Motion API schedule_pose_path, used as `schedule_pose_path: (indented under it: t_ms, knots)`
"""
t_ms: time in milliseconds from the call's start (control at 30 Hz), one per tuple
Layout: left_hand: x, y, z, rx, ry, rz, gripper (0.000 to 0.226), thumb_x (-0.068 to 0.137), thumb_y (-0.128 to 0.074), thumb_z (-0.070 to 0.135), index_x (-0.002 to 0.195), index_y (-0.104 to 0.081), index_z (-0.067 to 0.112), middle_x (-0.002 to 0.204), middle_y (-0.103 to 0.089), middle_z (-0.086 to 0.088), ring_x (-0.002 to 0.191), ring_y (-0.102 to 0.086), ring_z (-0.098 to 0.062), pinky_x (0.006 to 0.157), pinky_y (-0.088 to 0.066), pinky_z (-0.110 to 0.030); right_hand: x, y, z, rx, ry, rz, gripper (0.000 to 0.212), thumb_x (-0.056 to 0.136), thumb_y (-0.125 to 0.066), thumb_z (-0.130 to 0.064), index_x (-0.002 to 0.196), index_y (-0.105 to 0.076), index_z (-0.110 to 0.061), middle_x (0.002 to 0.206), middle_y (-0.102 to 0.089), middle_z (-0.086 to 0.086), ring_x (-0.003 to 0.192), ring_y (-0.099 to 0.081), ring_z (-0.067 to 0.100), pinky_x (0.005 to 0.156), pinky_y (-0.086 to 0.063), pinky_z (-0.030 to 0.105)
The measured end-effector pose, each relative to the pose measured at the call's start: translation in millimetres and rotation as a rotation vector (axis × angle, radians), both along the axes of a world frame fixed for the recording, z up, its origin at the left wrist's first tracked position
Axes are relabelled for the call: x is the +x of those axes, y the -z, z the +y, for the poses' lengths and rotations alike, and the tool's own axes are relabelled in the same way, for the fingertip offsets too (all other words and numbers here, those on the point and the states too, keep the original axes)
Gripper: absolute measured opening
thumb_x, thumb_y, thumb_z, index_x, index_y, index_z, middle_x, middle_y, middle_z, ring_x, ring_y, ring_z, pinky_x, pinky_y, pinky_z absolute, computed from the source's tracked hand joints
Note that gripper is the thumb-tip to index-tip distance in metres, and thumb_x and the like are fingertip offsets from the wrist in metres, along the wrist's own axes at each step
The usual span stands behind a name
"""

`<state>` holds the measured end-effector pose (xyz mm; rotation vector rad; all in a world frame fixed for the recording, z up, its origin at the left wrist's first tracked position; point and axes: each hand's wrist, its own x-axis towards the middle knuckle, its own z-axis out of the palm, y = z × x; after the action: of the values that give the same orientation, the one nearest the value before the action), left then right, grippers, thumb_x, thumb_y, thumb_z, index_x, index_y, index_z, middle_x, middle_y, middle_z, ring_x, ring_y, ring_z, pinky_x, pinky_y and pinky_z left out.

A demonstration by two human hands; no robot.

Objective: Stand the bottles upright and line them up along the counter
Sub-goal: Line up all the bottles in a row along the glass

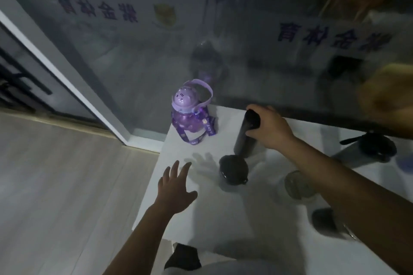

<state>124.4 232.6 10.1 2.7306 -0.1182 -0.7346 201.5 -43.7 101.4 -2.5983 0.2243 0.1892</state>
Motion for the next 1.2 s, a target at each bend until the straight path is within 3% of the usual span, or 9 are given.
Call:
schedule_pose_path:
  t_ms: [233,600,800,967,1067,1200]
  knots:
    - [41,19,38,-0.028,0.181,0.075,0.089,0.083,-0.063,0.042,0.153,-0.008,0.034,0.163,0.001,-0.004,0.149,-0.002,-0.034,0.119,-0.016,-0.052,46,-4,47,-0.006,0.154,-0.018,0.061,0.075,-0.077,-0.021,0.128,-0.047,-0.029,0.130,-0.053,0.009,0.113,-0.056,0.033,0.090,-0.050,0.040]
    - [74,40,58,-0.025,0.350,0.083,0.085,0.083,-0.057,0.043,0.152,-0.008,0.035,0.164,0.001,-0.002,0.150,-0.001,-0.032,0.119,-0.012,-0.051,94,0,94,-0.039,0.210,-0.027,0.067,0.082,-0.071,-0.022,0.140,-0.038,-0.030,0.140,-0.038,0.012,0.116,-0.055,0.039,0.099,-0.049,0.044]
    - [82,45,64,-0.009,0.384,0.107,0.087,0.083,-0.057,0.043,0.153,-0.007,0.034,0.163,0.003,-0.002,0.149,-0.001,-0.033,0.119,-0.013,-0.053,95,2,90,-0.107,0.194,0.006,0.070,0.084,-0.067,-0.024,0.144,-0.031,-0.033,0.142,-0.036,0.010,0.116,-0.055,0.037,0.094,-0.050,0.043]
    - [80,49,61,-0.014,0.419,0.115,0.087,0.083,-0.058,0.043,0.153,-0.007,0.034,0.163,0.003,-0.002,0.149,-0.001,-0.033,0.119,-0.014,-0.052,71,-4,90,-0.026,0.202,-0.016,0.090,0.079,-0.073,-0.034,0.147,-0.015,-0.040,0.155,-0.019,0.008,0.127,-0.047,0.038,0.099,-0.047,0.044]
    - [77,53,58,-0.008,0.440,0.116,0.087,0.083,-0.058,0.043,0.153,-0.006,0.034,0.163,0.004,-0.003,0.149,0.000,-0.033,0.119,-0.013,-0.051,23,-12,95,0.016,0.282,-0.119,0.084,0.078,-0.072,-0.046,0.145,-0.021,-0.040,0.155,-0.023,0.003,0.133,-0.043,0.029,0.103,-0.041,0.040]
    - [70,63,50,0.000,0.446,0.113,0.088,0.084,-0.058,0.045,0.153,-0.004,0.035,0.163,0.008,-0.003,0.149,0.004,-0.034,0.119,-0.012,-0.054,-60,-10,97,0.039,0.313,0.128,0.084,0.071,-0.070,-0.061,0.143,-0.029,-0.043,0.154,-0.028,-0.003,0.136,-0.034,0.024,0.107,-0.037,0.042]
